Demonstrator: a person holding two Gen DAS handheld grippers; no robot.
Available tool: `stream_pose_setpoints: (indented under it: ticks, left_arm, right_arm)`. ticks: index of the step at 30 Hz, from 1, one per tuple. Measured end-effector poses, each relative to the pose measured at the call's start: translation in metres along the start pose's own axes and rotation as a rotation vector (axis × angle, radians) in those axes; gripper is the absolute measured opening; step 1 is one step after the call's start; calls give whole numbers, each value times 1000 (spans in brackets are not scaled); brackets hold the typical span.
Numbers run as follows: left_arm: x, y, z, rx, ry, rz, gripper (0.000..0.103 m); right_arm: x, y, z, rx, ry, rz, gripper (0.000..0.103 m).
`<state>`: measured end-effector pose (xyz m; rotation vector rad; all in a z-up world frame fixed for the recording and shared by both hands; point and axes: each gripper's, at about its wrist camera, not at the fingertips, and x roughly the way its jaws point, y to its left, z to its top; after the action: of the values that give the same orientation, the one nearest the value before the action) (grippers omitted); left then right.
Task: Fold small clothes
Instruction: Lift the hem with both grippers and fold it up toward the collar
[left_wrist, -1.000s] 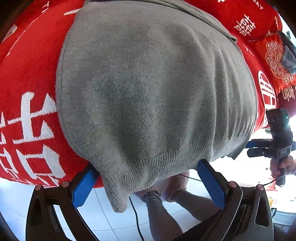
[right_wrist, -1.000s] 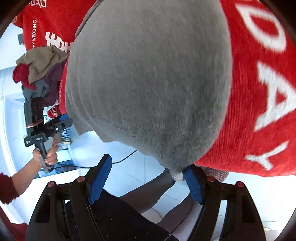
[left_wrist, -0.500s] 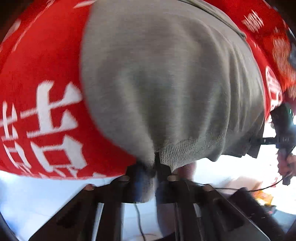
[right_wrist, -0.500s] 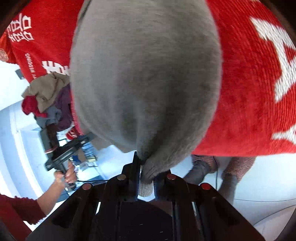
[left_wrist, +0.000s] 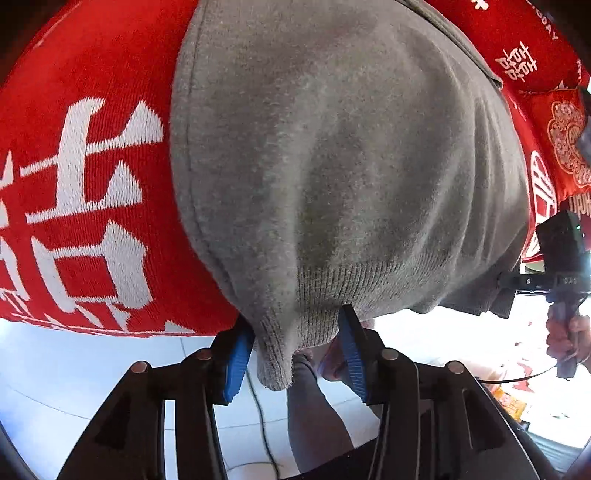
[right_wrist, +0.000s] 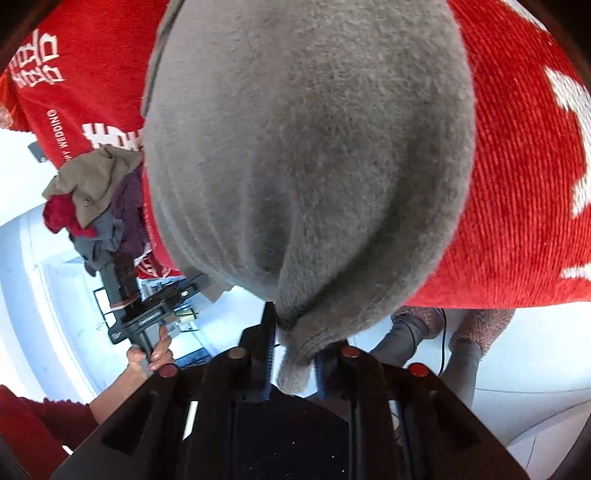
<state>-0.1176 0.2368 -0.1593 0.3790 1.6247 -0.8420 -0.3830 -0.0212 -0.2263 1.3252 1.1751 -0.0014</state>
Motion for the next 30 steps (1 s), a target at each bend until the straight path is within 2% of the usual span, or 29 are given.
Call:
stream_pose_setpoints:
  ticks: [1,2,3,4,11,15,18,23,30]
  left_arm:
    - [1,-3,-2,14,-4,11,43]
    - [1,-4,-3,16,-1,2,12]
    - [2,-6,-4,16,7,-15,9]
    - [-1,-8,-4,13,8,-38,9]
    - [-53,-17,-2,12,-69,-183,9]
    - [-98,-12,23,-20,-161,-233,9]
    - [-115,-13,57,-30,-211,-250,9]
    - [-150,-14,114,-17,-314,-224,9]
    - [-174,-25,222,-22,-428,-159,9]
  right_arm:
    - [1,0,1,8,-2,-15,30]
    - [2,0,2,14,-4,-21,30]
    - [2,1,2,13,-6,-24,22]
    - [1,4,1,5,-13,-25,15]
    - [-24,44,-10,-19,-93,127,14]
    - [-52,71,-4,-33,-199,245,14]
    - [-70,86,9,-41,-266,322,14]
    - [-105,121,48,-97,-341,419,14]
    - [-155,160,142,-161,-392,482,13]
